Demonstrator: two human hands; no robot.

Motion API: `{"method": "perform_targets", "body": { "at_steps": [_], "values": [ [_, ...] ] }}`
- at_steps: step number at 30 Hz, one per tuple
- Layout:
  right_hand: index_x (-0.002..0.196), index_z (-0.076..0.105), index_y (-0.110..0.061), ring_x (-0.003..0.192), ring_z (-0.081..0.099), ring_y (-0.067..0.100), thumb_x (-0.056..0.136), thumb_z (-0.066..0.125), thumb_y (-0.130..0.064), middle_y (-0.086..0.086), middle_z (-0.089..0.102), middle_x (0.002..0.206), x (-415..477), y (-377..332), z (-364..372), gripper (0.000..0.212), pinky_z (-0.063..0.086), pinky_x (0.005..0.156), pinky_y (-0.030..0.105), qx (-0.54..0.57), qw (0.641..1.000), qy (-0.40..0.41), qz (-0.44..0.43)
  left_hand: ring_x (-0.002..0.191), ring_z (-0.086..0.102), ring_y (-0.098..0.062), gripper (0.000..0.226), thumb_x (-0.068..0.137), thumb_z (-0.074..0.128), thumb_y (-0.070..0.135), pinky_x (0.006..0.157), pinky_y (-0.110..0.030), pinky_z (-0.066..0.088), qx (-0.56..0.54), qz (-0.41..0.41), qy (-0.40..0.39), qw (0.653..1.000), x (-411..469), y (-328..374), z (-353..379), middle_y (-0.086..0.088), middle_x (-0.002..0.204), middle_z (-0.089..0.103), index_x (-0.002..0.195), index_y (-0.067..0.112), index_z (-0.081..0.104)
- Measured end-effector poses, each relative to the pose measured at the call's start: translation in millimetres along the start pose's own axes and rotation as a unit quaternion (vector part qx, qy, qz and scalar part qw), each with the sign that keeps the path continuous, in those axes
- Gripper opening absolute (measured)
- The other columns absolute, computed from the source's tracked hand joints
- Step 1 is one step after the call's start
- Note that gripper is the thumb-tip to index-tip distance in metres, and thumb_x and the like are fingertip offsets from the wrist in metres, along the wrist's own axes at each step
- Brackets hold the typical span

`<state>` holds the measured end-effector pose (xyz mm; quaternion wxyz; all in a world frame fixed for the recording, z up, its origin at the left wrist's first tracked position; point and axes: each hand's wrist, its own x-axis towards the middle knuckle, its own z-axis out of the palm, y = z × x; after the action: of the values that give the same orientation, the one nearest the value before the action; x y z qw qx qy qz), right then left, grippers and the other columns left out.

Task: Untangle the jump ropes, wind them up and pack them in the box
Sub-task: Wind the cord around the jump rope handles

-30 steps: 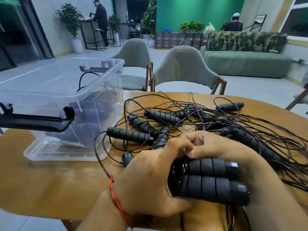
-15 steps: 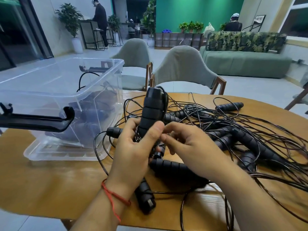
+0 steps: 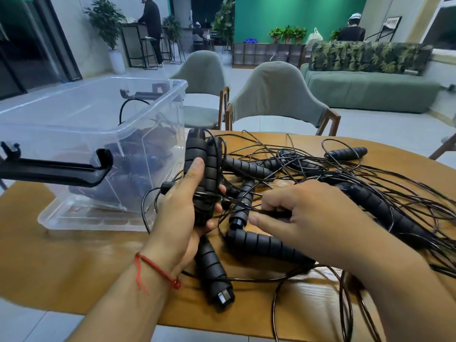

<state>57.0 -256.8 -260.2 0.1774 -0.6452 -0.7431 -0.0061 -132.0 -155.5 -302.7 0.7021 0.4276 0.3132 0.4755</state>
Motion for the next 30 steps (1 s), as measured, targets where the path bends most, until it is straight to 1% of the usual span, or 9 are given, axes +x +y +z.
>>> {"method": "perform_targets", "body": {
  "at_steps": [5,8,12,15,19,21,25,28,30],
  "values": [
    [0.090,0.062,-0.042,0.069,0.055,0.000,0.101,0.048,-0.066,-0.025,0.052,0.070,-1.2,-5.7,-3.4,0.029,0.040,0.057,0.022,0.021,0.996,0.039,-0.082,0.058,0.052,-0.025,0.045,0.100,0.057,0.062,0.046,-0.023,0.033,0.080,0.080,0.029,0.993,3.2,-6.5,-4.5,-0.019,0.088,0.069,0.097,0.021,0.075],
    [0.095,0.067,-0.039,0.069,0.051,-0.003,0.103,0.058,-0.056,-0.029,0.047,0.074,-1.2,-7.7,-5.4,0.021,0.044,0.057,0.024,0.023,0.989,0.095,-0.107,0.061,0.059,-0.028,0.048,0.091,0.058,0.074,0.047,-0.027,0.037,0.185,0.094,0.023,0.978,2.1,-9.7,-5.9,-0.012,0.088,0.074,0.102,0.029,0.072],
    [0.096,0.071,-0.031,0.073,0.050,-0.001,0.103,0.068,-0.045,-0.023,0.050,0.080,1.0,-12.7,0.8,0.016,0.048,0.061,0.030,0.057,0.981,0.128,-0.135,0.064,0.063,-0.016,0.028,0.100,0.060,0.060,0.046,-0.023,0.039,0.272,0.076,-0.073,0.957,2.2,-7.7,-1.1,0.008,0.073,0.069,0.096,0.035,0.072],
    [0.101,0.072,-0.028,0.079,0.058,0.004,0.103,0.067,-0.043,-0.020,0.058,0.087,3.7,-14.1,4.6,0.016,0.053,0.065,0.038,0.078,0.978,0.134,-0.138,0.061,0.064,-0.006,0.023,0.096,0.054,0.061,0.048,-0.016,0.042,0.300,0.076,-0.096,0.946,-2.4,-3.8,4.2,0.010,0.069,0.070,0.095,0.048,0.073],
    [0.097,0.074,-0.026,0.081,0.064,0.014,0.102,0.066,-0.045,-0.013,0.066,0.085,7.9,-7.2,6.9,0.021,0.053,0.067,0.042,0.103,0.978,0.152,-0.104,0.063,0.067,-0.017,0.065,0.100,0.035,0.071,0.056,-0.030,0.049,0.336,0.068,-0.124,0.931,-7.0,-3.7,6.3,-0.010,0.080,0.076,0.097,0.021,0.076],
    [0.094,0.075,-0.026,0.082,0.065,0.016,0.101,0.066,-0.049,-0.011,0.067,0.084,9.6,-4.1,7.6,0.026,0.054,0.068,0.042,0.116,0.977,0.152,-0.090,0.068,0.069,-0.019,0.085,0.100,0.021,0.080,0.064,-0.033,0.046,0.332,0.030,-0.151,0.931,-9.8,-2.2,5.9,-0.014,0.082,0.076,0.096,0.018,0.078],
    [0.092,0.077,-0.031,0.080,0.065,0.012,0.096,0.064,-0.062,-0.015,0.066,0.081,9.6,-1.5,8.4,0.034,0.054,0.065,0.041,0.130,0.976,0.162,-0.070,0.077,0.074,-0.022,0.081,0.092,0.016,0.083,0.067,-0.034,0.050,0.342,0.016,-0.166,0.925,-14.3,3.1,6.7,-0.012,0.085,0.078,0.103,0.033,0.080],
    [0.092,0.080,-0.034,0.082,0.066,0.011,0.092,0.072,-0.062,-0.016,0.067,0.080,8.4,1.5,6.7,0.029,0.055,0.066,0.041,0.160,0.973,0.162,-0.046,0.086,0.075,-0.029,0.070,0.092,0.019,0.088,0.073,-0.046,0.059,0.374,0.035,-0.193,0.906,-18.2,5.1,9.4,-0.014,0.091,0.078,0.103,0.049,0.076],
    [0.091,0.081,-0.033,0.082,0.066,0.013,0.089,0.077,-0.056,-0.014,0.068,0.079,7.3,2.6,3.9,0.024,0.055,0.067,0.039,0.180,0.971,0.153,-0.034,0.082,0.073,-0.005,0.047,0.091,0.020,0.086,0.072,-0.033,0.053,0.405,0.054,-0.217,0.887,-21.0,6.6,10.6,0.012,0.086,0.079,0.093,0.074,0.066]
  ]
}}
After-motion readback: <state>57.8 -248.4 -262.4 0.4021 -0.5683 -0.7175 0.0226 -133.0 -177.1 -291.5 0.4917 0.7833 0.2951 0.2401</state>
